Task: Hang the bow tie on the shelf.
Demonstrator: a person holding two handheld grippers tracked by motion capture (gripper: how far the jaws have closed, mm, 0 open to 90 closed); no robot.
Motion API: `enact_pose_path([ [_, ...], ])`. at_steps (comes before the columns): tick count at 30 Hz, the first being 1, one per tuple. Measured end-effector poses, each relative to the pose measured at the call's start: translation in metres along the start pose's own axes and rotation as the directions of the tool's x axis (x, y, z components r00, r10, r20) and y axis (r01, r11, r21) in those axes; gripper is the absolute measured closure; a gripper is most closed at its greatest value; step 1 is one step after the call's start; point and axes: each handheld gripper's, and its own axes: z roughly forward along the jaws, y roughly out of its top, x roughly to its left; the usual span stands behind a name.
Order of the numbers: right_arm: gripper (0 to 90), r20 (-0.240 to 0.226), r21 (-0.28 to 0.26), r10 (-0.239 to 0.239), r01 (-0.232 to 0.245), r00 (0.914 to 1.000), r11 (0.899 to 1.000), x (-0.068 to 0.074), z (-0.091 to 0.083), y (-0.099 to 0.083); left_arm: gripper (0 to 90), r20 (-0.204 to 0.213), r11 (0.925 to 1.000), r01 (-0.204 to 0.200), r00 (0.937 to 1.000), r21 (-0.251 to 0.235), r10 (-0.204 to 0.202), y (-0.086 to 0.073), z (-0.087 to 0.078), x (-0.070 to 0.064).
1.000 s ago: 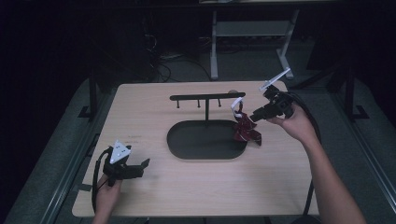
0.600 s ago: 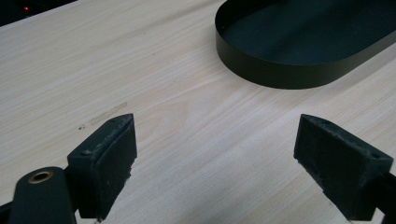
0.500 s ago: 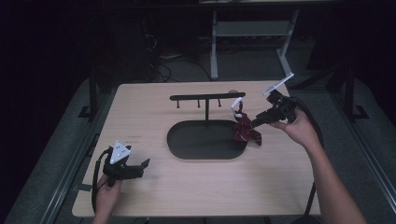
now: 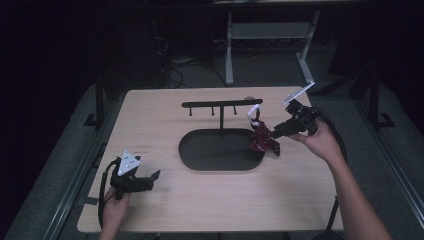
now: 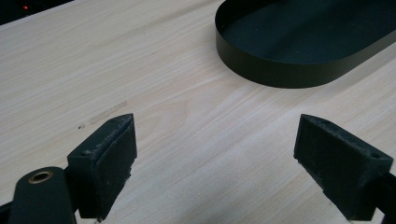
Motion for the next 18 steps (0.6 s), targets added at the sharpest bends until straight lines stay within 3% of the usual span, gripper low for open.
enact_pose_path([
  [18,58.5,-0.016,0.006,0.017,-0.017,0.9997,1.0,-0.002,0.013,-0.02,13.1,-0.001,1.0,-0.001,1.0,0.005,0.001,0.0,0.0,0.0],
])
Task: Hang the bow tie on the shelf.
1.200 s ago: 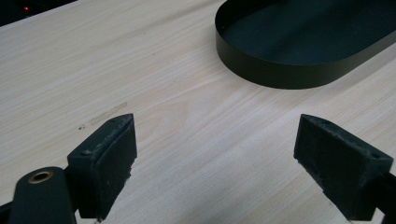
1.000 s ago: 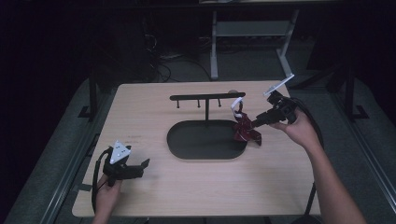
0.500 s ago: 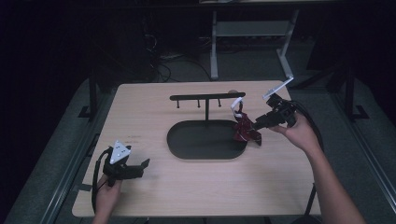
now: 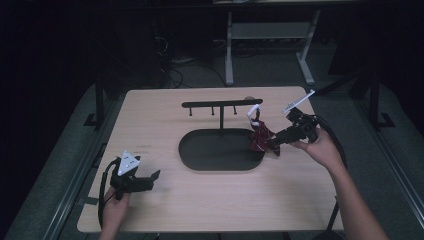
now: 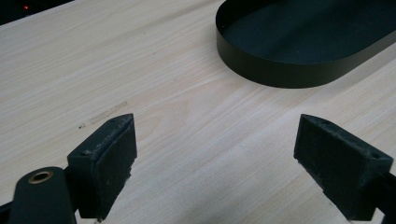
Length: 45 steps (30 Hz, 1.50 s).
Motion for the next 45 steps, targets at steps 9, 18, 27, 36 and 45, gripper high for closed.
enact_pose_path([
  [9,56.9,-0.005,-0.012,0.017,-0.017,0.9999,1.0,-0.001,0.002,-0.01,13.1,0.001,1.0,0.0,1.0,-0.001,0.0,0.0,0.0,0.0],
  [18,56.0,-0.008,-0.018,0.019,-0.02,0.9998,1.0,0.0,0.003,-0.018,13.1,0.002,1.0,0.0,1.0,-0.002,0.0,0.0,0.0,-0.001],
  [27,55.1,-0.013,-0.008,0.024,-0.024,0.9996,1.0,0.002,0.007,-0.027,13.1,0.002,1.0,-0.007,1.0,0.004,0.007,0.0,-0.001,-0.001],
  [36,54.4,-0.024,-0.016,0.031,-0.031,0.9992,0.999,0.004,0.009,-0.039,13.1,0.002,1.0,-0.005,1.0,0.004,0.005,0.0,0.0,-0.001],
  [45,53.9,-0.026,-0.024,0.039,-0.039,0.9989,0.999,0.006,0.011,-0.049,13.1,0.002,1.0,-0.006,1.0,0.003,0.006,0.0,0.0,-0.001],
])
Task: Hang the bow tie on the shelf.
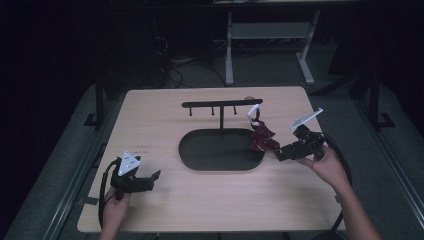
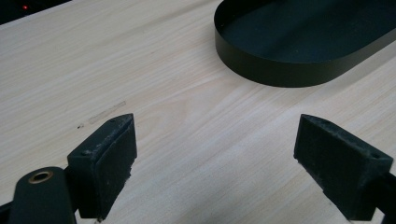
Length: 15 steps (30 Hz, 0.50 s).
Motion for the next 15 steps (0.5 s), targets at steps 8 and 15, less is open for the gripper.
enact_pose_path([
  [8,53.5,-0.005,-0.005,0.018,-0.018,0.9998,1.0,0.001,0.002,-0.01,13.1,0.0,1.0,0.003,1.0,-0.005,-0.003,0.0,0.001,0.0],
  [15,53.1,-0.002,-0.008,0.026,-0.026,0.9997,1.0,0.001,0.004,-0.022,13.1,0.0,1.0,0.005,1.0,-0.005,-0.005,0.0,0.001,-0.001],
])
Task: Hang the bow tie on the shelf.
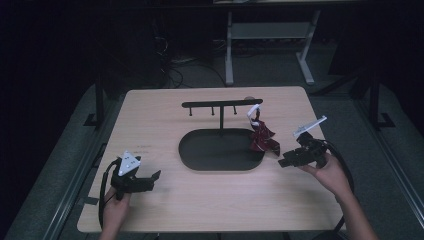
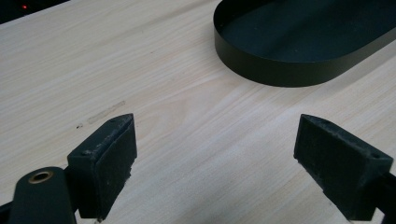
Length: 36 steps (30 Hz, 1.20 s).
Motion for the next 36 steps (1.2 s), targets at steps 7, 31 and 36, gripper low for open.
enact_pose_path([
  [7,52.8,0.002,-0.01,0.009,-0.009,1.0,1.0,0.0,0.001,-0.01,13.1,0.001,1.0,0.0,1.0,0.002,0.0,0.0,0.0,0.0],
  [31,50.3,0.005,-0.025,0.029,-0.028,0.9996,0.999,0.009,0.007,-0.037,13.1,0.003,1.0,-0.001,1.0,0.003,0.001,0.0,0.001,-0.001],
  [36,49.6,0.011,-0.026,0.02,-0.02,0.9997,0.999,0.013,0.008,-0.04,13.1,0.004,1.0,-0.001,1.0,0.005,0.001,0.0,0.001,-0.001],
])
